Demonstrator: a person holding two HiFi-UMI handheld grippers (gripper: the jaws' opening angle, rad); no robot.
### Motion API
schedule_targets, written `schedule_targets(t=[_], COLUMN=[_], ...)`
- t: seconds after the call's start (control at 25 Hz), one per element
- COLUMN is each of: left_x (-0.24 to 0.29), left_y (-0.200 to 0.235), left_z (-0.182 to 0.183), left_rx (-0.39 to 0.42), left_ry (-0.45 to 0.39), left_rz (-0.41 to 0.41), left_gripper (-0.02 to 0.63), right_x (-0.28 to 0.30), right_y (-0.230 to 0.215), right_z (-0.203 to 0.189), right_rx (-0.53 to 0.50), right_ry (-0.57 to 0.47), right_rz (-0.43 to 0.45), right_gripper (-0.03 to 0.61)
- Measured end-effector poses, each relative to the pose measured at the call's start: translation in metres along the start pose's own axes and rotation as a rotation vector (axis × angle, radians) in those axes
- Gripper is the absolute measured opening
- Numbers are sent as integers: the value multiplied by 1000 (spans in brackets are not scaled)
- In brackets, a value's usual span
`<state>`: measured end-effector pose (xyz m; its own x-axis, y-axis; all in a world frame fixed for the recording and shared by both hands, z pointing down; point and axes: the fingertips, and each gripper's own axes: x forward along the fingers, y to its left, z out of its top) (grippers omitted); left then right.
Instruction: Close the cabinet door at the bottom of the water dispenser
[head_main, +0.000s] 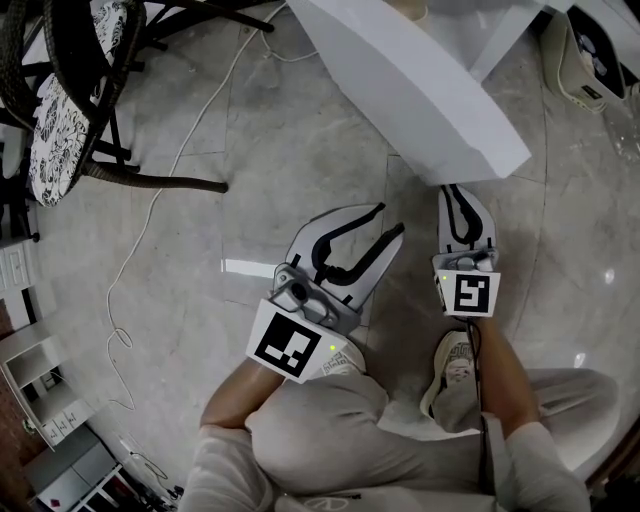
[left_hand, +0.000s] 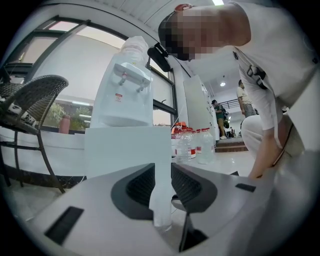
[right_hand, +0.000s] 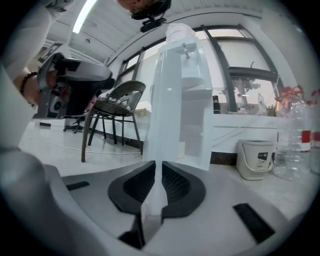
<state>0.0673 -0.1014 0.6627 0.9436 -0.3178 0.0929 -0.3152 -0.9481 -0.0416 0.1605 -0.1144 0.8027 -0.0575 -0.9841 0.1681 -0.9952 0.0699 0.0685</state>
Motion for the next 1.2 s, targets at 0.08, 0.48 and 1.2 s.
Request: schedule_targets(t=[0.08, 0.48, 1.2], left_x=[1, -1, -19], left_y=[0, 8, 35], left_z=[-1, -4, -3], left_rx=[1, 15, 58], left_ry=[-1, 4, 100], left_rz=[-4, 4, 32], left_gripper=[104, 98, 91], right_x=[3, 18, 58], right_y=[-18, -69, -136], right_z=[-3, -4, -1], right_rx=[32, 44, 82], right_ry=[18, 42, 87], right_rz=[-38, -116, -219], right_gripper=[55, 54, 47])
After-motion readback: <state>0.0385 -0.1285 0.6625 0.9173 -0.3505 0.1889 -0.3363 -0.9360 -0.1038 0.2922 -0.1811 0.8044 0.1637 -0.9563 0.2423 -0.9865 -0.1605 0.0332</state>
